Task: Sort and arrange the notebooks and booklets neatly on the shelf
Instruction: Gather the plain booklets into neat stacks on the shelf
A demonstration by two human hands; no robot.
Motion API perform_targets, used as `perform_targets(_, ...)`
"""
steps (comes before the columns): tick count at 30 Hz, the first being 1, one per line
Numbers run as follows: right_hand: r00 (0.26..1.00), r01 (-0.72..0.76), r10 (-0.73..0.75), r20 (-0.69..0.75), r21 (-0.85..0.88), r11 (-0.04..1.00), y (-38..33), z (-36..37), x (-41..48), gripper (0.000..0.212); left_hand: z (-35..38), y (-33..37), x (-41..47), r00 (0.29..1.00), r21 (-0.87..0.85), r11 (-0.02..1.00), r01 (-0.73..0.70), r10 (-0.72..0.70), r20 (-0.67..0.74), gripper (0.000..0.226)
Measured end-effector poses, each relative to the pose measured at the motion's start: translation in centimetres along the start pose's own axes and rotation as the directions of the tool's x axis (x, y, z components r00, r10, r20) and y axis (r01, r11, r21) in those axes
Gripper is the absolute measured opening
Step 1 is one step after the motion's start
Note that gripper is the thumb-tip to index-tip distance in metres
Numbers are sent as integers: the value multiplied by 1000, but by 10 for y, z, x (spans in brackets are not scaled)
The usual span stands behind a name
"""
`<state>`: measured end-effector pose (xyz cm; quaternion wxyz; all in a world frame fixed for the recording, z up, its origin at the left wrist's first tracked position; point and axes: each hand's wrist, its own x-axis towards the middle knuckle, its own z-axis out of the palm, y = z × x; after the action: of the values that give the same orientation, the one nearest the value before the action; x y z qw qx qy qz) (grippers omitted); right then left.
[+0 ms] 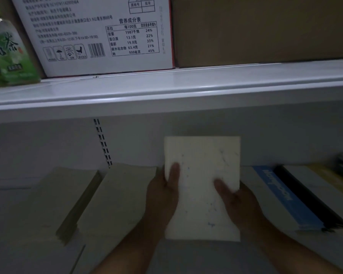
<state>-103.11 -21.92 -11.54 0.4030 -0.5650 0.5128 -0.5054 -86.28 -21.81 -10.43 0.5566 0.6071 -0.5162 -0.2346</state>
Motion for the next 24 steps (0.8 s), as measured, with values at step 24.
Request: perform_targets(24,789,-614,588,176,208,761,13,3,24,46,-15,-60,-71,967,148,978,148,-174,186,92)
